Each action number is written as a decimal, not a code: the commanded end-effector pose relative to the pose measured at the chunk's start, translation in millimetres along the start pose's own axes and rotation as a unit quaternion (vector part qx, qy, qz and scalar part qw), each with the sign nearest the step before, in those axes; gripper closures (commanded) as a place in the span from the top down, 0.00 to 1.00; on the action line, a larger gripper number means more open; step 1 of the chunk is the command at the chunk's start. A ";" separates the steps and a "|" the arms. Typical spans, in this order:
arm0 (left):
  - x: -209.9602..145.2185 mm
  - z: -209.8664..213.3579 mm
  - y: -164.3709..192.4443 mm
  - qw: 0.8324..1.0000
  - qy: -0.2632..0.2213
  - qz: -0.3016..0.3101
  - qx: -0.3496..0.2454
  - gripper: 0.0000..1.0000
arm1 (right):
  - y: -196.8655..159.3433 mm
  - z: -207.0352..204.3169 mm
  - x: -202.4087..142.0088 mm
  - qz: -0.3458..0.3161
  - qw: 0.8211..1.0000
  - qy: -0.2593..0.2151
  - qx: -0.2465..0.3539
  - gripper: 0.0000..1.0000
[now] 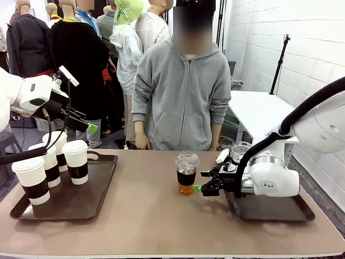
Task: Distribute the coffee onto the tray.
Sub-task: Pick up another iced Americano from the middle of the table and place it on the right Handle tray.
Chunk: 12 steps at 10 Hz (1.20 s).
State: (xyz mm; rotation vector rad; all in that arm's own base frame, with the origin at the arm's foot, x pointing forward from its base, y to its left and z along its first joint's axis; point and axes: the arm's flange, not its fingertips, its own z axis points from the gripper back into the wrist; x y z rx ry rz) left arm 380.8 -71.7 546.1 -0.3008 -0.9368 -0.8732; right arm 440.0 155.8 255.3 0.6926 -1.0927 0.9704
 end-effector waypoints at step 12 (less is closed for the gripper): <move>-1.9 -0.9 2.0 1.000 -0.001 0.004 -0.002 1.00 | -12.4 -51.2 2.7 -0.005 1.000 -0.029 -0.004 1.00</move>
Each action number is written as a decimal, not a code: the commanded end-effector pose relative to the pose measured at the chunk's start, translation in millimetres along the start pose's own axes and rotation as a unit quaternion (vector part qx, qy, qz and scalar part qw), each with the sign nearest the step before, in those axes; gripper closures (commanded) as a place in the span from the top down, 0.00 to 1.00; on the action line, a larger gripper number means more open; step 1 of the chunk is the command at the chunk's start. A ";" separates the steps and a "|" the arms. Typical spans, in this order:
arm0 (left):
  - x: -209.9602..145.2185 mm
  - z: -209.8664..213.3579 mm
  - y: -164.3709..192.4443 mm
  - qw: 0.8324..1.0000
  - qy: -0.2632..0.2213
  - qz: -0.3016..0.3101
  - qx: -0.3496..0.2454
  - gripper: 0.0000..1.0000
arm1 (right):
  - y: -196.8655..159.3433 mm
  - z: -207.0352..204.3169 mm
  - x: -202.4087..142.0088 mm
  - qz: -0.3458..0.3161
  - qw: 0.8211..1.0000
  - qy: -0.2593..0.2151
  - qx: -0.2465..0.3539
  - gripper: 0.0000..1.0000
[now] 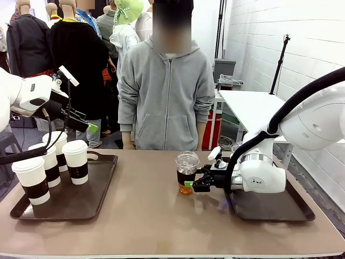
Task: Distribute the coffee onto the tray.
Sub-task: Pick up another iced Americano from the middle of the table and place it on the right Handle tray.
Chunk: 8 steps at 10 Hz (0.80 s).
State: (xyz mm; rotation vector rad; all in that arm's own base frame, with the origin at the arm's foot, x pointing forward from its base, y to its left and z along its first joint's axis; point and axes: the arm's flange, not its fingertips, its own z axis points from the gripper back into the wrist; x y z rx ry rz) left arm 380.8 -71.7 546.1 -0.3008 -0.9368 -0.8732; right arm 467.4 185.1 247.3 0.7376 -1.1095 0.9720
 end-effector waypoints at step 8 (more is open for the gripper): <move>-1.9 -0.9 2.0 1.000 -0.001 0.004 -0.002 1.00 | -2.5 -30.6 6.0 -0.032 0.999 -0.012 0.001 0.70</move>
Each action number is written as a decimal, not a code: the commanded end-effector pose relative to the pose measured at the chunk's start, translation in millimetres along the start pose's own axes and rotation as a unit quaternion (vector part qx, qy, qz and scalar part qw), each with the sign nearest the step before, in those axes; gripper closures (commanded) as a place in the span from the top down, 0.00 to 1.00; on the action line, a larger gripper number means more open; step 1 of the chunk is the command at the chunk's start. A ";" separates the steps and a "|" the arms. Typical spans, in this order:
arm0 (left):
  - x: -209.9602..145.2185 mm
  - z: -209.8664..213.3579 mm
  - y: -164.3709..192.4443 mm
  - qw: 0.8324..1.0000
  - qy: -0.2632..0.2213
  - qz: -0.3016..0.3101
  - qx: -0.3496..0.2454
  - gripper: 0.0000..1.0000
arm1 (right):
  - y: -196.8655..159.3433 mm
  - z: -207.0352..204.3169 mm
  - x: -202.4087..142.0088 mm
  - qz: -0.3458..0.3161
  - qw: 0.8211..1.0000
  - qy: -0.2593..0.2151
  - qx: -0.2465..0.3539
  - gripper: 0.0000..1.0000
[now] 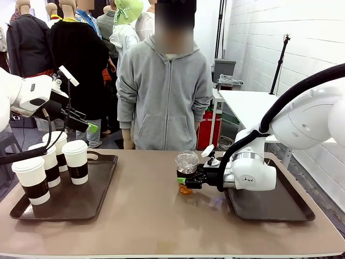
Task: Distribute the coffee onto the tray.
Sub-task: Pick up another iced Americano from the middle of the table and place it on the right Handle tray.
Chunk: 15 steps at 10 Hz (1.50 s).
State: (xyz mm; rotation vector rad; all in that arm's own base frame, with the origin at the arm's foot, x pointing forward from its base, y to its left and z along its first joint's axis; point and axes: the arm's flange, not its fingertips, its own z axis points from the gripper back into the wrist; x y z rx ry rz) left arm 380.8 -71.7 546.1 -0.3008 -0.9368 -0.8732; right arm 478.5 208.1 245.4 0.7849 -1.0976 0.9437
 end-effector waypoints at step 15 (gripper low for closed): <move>-1.9 -0.8 2.0 1.000 -0.001 0.004 -0.002 1.00 | -24.1 164.7 82.0 0.019 0.992 -0.032 0.117 0.70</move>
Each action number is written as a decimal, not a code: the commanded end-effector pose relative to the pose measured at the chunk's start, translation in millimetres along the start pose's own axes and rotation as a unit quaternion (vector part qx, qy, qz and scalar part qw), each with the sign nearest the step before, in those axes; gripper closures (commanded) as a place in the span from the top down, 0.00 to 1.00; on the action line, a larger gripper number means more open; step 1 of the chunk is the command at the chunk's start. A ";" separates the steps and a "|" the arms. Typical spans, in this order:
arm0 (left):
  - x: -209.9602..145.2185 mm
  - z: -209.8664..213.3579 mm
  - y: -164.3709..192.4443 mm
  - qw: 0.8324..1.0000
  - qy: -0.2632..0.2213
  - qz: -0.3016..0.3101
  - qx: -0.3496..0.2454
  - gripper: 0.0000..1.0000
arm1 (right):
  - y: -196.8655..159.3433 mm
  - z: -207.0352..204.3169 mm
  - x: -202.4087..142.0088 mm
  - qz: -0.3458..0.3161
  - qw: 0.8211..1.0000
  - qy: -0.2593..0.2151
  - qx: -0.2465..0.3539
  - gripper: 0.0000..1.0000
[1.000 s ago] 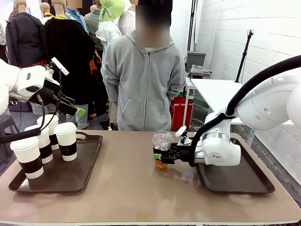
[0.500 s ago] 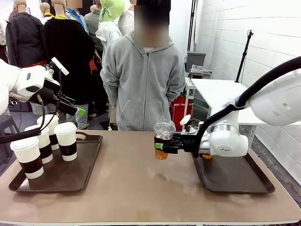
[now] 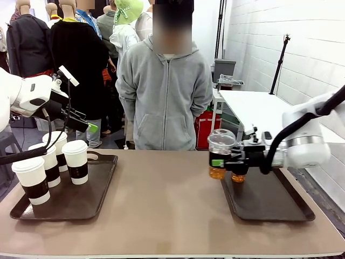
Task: Distribute the coffee onto the tray.
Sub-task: Pick up another iced Americano from the middle of the table and place it on the right Handle tray.
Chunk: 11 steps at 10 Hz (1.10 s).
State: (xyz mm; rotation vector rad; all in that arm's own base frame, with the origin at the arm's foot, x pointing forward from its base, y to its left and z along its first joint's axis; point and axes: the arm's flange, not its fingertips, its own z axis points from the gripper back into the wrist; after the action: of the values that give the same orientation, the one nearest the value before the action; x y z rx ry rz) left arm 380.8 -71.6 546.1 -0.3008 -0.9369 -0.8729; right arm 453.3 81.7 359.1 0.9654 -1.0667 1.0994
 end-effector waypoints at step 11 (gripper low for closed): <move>-1.8 -0.9 1.9 1.000 -0.001 0.004 -0.002 1.00 | 1.2 54.1 -30.5 -0.012 0.999 0.018 0.047 0.70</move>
State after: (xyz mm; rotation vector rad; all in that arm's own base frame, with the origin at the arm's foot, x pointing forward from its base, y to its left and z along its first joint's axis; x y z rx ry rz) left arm 380.8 -71.6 546.2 -0.3008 -0.9369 -0.8730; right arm 439.5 23.3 340.7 1.0258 -0.9789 1.1494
